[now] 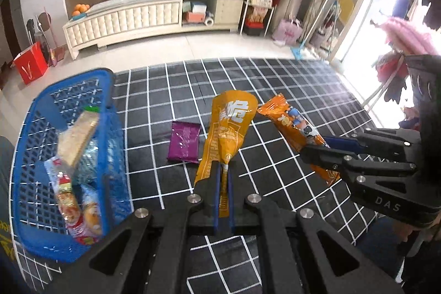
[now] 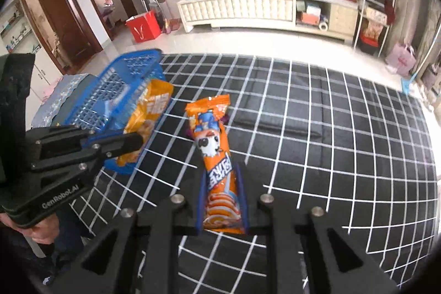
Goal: Organize snacks
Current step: 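Carry the stick snack and orange pouch over the basket with both grippers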
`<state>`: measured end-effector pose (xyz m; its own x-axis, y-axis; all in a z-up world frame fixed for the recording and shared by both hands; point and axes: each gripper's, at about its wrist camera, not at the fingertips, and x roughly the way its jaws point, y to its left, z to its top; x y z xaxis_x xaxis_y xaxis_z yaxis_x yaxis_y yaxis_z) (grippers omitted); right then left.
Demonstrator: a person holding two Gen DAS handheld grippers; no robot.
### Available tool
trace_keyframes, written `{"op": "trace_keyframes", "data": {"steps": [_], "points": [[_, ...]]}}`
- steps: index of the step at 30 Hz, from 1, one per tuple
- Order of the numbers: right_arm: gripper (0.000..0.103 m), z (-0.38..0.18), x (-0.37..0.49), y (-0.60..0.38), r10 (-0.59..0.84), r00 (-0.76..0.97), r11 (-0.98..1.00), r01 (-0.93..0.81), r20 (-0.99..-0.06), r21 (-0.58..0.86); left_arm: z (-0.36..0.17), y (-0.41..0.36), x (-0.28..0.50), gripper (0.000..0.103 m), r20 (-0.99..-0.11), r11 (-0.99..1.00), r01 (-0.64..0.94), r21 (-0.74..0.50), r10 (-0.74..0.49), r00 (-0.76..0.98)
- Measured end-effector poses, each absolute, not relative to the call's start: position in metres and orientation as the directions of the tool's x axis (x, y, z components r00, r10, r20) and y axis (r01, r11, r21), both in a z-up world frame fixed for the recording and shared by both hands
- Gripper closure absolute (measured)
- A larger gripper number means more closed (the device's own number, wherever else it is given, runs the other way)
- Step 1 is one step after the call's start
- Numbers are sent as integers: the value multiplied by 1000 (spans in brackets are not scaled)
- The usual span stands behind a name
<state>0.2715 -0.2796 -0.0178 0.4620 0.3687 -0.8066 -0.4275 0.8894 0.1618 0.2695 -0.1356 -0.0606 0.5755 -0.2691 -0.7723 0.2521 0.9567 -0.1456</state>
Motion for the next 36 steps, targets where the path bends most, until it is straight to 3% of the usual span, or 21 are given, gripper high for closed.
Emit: {"op": "trace_keyframes", "data": {"steps": [17,36], "points": [[78,32,236,-184,447,485,826,-545,-752,140,-1,-31,213,99,-700,971,199,-133,-234,675],[78,-30,249,-50,361,320,692,-721,-876,22,-31,96,196,99,-715,981,26,-192,-158,681]]}}
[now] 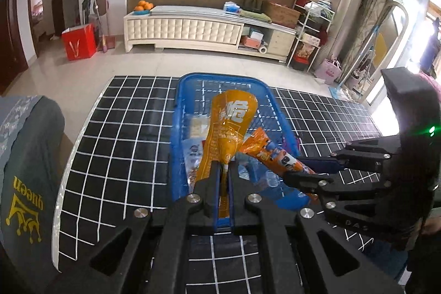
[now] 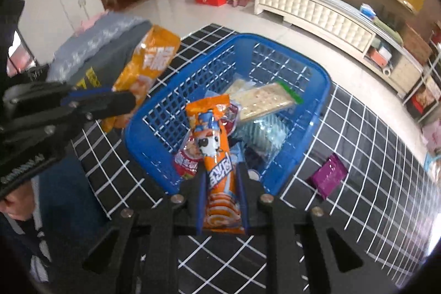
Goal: Organize snacks
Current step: 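Carry the stick snack and orange pouch over the basket with both grippers, then release the stick snack and orange pouch into the basket from both grippers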
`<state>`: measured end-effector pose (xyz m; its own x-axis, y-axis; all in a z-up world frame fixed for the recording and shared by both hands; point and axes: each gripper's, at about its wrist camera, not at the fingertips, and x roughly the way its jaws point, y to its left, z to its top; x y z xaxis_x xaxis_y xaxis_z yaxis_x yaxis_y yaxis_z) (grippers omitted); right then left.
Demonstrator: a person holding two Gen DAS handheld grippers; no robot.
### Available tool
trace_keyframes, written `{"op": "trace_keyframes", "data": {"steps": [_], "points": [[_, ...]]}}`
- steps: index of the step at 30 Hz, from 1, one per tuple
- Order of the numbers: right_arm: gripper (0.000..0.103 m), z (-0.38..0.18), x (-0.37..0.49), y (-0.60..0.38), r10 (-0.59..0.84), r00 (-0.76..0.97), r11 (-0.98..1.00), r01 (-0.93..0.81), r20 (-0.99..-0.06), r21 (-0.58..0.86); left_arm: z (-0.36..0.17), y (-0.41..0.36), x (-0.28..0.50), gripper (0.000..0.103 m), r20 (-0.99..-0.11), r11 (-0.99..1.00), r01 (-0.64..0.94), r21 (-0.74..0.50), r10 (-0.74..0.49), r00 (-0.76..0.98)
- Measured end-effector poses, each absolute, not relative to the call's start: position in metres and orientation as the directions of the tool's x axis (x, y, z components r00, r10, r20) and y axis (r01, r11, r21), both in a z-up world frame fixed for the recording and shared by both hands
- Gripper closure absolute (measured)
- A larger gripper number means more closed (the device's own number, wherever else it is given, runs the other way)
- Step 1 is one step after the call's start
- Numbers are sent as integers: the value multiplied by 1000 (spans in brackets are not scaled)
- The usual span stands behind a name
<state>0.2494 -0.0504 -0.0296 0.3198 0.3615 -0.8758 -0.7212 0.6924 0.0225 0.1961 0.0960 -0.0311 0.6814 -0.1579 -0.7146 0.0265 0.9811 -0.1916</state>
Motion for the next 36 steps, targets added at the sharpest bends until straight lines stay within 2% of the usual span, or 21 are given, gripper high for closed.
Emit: {"op": "trace_keyframes", "data": {"steps": [10,12,13,14,17,23,28,36], "points": [[76,-48,255,-37,315,265,691,-722,-911,29,-47,104,202,99,-735,978,13,-207,-164,657],[59,-47,258,-41,327,244,697,-715,-913,58,-48,102,202,99,-740,978,15,-210,-169,651],[40,-46,257,-43,332,237,695,-715,-913,67,-49,101,201,99,-741,978,17,-208,-169,650],[30,-44,256,-45,334,246,697,-715,-910,62,-48,101,201,99,-741,978,18,-209,-170,650],[30,-35,253,-51,339,302,712,-701,-891,33,-43,96,196,98,-737,978,26,-207,-173,654],[29,-18,256,-74,391,329,762,-639,-860,103,-34,85,194,98,-735,982,44,-185,-168,657],[29,-8,254,-92,380,414,805,-589,-827,75,-32,71,200,98,-737,981,67,-185,-183,650],[29,-17,268,-117,348,452,858,-506,-822,85,-45,43,222,97,-762,979,110,-171,-202,615]]}}
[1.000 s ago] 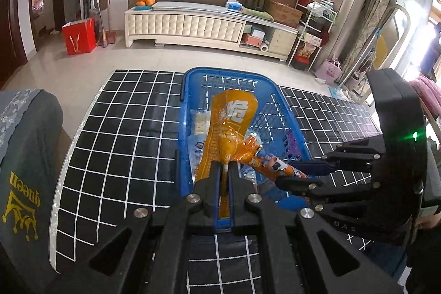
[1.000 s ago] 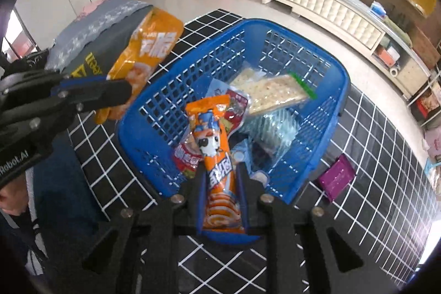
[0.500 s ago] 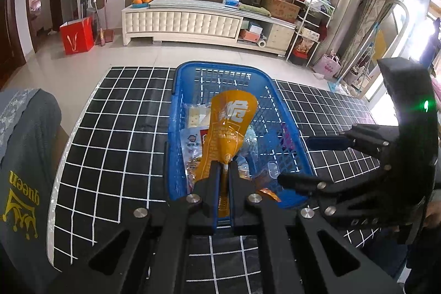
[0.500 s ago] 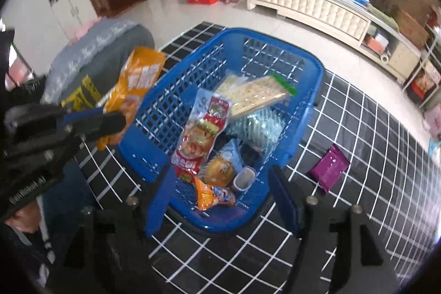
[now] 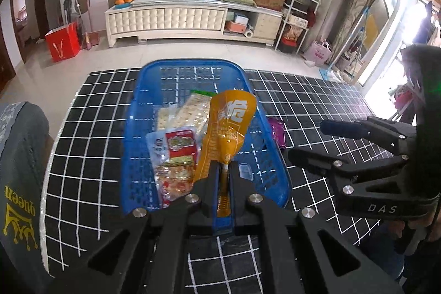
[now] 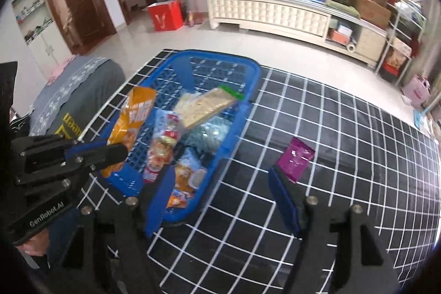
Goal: Organize snacks
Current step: 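Release the stick snack and orange pouch into the basket from both grippers, then move the right tool toward the purple snack bag on the mat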
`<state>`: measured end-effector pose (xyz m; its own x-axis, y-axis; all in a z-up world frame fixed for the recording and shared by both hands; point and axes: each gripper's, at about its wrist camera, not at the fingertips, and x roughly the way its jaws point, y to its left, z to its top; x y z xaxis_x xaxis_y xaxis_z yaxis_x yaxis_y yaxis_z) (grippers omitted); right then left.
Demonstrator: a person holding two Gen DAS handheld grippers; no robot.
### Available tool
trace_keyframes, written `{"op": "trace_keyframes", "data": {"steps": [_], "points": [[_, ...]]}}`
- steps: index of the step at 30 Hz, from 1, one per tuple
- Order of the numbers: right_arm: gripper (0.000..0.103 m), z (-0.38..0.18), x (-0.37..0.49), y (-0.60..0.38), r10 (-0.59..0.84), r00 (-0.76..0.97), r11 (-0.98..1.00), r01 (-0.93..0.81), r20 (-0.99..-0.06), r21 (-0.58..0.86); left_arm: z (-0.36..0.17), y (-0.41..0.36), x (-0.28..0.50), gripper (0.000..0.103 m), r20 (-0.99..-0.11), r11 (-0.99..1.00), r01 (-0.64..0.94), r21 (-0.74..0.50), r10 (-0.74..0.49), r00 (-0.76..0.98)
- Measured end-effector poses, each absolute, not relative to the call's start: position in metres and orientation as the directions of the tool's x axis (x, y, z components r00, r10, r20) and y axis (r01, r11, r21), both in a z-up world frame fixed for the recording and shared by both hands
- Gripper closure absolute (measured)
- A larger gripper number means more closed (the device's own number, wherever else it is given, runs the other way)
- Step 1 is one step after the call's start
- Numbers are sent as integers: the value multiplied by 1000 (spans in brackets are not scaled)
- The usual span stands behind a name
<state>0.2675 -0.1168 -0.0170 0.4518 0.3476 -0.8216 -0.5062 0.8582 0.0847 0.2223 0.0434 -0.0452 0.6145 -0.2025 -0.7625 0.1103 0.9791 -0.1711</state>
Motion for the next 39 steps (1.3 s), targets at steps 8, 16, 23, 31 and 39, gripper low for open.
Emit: {"op": "trace_keyframes", "data": {"steps": [8,16,23,31,39], "points": [[29,-34,279,-128,344,427,870,-480,-836,113,-69,30,241,96,-797,976,120,-184,-219,563],[29,-41,281,-131,347,419,871,-476,-839,123,-89,27,257,75,-836,974,107,-201,-228,500],[29,-31,273,-137,362,432,870,-474,-826,133,-81,25,245,60,-822,972,124,-199,-235,519],[29,-11,258,-136,388,459,862,-486,-799,140,-52,19,226,54,-780,979,146,-144,-204,591],[29,1,254,-138,367,504,879,-463,-782,114,-37,26,226,51,-759,985,133,-109,-169,629]]}}
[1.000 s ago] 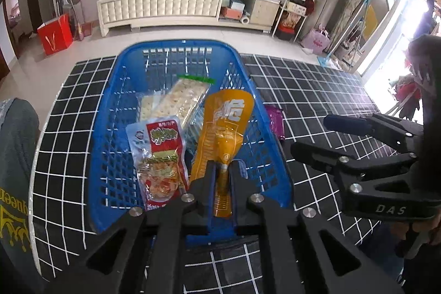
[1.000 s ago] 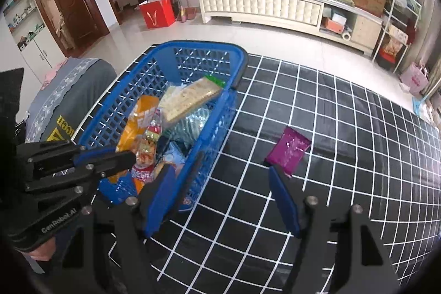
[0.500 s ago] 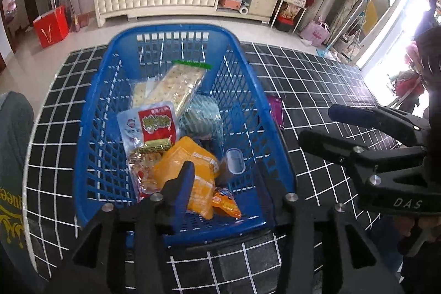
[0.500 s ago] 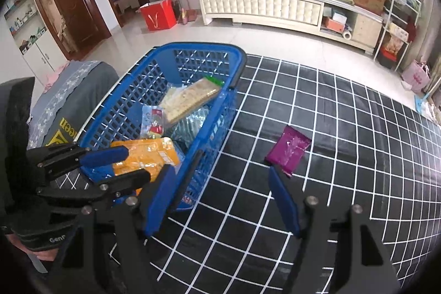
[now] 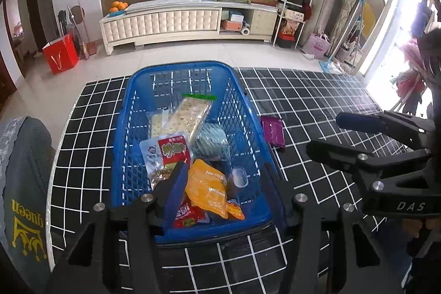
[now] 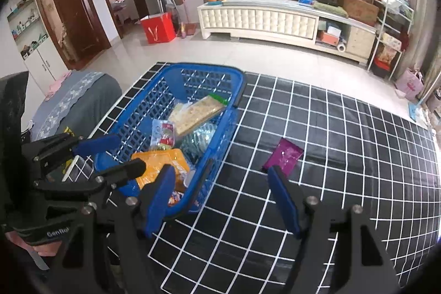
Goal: Organize snacks
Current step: 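Move the right tool toward the purple snack bag on the mat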
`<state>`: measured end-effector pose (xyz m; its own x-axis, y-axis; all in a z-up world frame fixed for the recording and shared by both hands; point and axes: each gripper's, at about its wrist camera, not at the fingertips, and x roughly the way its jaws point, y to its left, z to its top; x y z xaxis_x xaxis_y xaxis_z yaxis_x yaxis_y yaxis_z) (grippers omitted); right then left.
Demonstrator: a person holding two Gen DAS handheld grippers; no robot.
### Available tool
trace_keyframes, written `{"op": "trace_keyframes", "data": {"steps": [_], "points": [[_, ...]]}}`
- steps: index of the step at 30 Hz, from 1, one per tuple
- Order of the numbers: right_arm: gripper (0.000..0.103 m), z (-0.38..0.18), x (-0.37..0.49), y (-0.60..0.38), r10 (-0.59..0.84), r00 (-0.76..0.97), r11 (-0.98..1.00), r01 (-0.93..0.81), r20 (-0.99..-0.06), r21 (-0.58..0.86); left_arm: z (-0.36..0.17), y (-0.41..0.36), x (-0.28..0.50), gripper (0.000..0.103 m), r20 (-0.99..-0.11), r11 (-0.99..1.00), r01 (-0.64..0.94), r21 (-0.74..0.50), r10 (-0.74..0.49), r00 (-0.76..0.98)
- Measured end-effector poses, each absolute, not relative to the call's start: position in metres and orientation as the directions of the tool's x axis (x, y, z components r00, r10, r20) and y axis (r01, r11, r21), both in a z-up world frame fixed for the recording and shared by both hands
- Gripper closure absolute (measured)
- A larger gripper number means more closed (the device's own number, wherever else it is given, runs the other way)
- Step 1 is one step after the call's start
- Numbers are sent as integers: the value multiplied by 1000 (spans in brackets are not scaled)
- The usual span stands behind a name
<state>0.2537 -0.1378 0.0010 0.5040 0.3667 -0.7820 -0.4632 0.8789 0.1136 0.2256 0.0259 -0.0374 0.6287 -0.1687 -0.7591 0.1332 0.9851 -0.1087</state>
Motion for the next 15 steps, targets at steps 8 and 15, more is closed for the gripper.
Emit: {"op": "trace_keyframes", "data": {"steps": [8,15], "points": [[29,3,265,-146,362,532,890,-440,-765,115,-30,33,237,51,-731,994,109,-23,-91,676],[29,-1,282,-150,354,539,899,-422,-764,118,-36,32,254,29,-726,991,136,-8,-100,680]]}}
